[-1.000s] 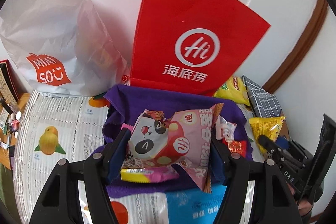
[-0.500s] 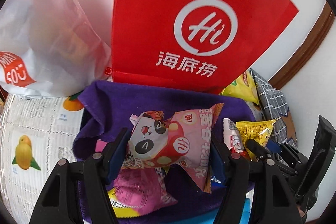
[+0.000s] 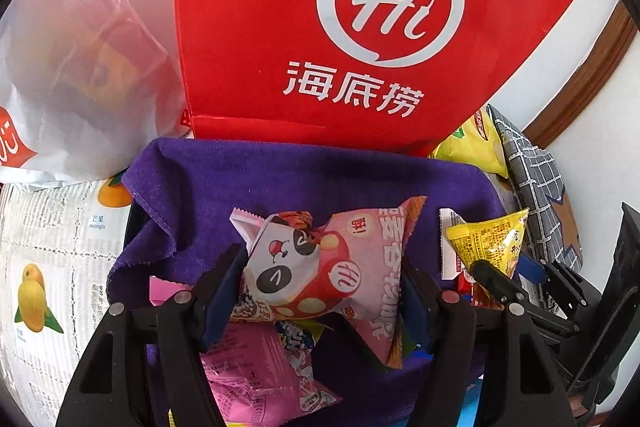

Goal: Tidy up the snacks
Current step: 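Open both tools to release the bags on the towel and pull back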

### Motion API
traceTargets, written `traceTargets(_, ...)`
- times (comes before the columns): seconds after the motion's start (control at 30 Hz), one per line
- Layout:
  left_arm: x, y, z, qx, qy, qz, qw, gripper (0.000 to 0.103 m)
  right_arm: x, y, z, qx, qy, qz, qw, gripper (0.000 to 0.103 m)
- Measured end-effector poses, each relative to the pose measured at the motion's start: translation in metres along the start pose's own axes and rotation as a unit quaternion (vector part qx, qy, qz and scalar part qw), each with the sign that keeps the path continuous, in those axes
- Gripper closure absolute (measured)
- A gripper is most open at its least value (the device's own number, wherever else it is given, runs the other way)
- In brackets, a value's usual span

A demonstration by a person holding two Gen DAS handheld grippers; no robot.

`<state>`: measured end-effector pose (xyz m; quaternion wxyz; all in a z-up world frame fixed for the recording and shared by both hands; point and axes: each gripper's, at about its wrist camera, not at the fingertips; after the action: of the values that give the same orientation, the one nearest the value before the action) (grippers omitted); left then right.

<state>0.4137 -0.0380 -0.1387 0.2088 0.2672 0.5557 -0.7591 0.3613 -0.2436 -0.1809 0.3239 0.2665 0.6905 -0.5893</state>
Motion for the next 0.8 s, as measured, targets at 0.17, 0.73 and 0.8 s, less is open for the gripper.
traceTargets(0.17, 0.001, -0.009, 0.002, -0.01, -0.003, 0.007, 0.9999, 0.019, 0.001, -0.005, 0.0, 0.0, 0.003, -0.004, 1.0, 0.042)
traceTargets(0.73, 0.029, -0.112, 0.014, -0.043, 0.01, 0.056, 0.9974, 0.017, 0.002, -0.11, -0.009, 0.097, 0.002, 0.033, 0.995, 0.011)
traceTargets(0.8, 0.035, -0.126, 0.015, -0.03, 0.008, 0.056, 0.998, 0.017, 0.006, -0.124, -0.01, 0.092, 0.004, 0.038, 0.995, 0.011)
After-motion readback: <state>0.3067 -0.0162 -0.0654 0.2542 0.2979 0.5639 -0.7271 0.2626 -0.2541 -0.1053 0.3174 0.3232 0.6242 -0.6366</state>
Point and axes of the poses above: each gripper's, at about its wrist camera, not at the fingertips, and y roughly the way its jaws point, z to its right, x to its underside, and after that the axes turned 12 degrees about z, right-handed
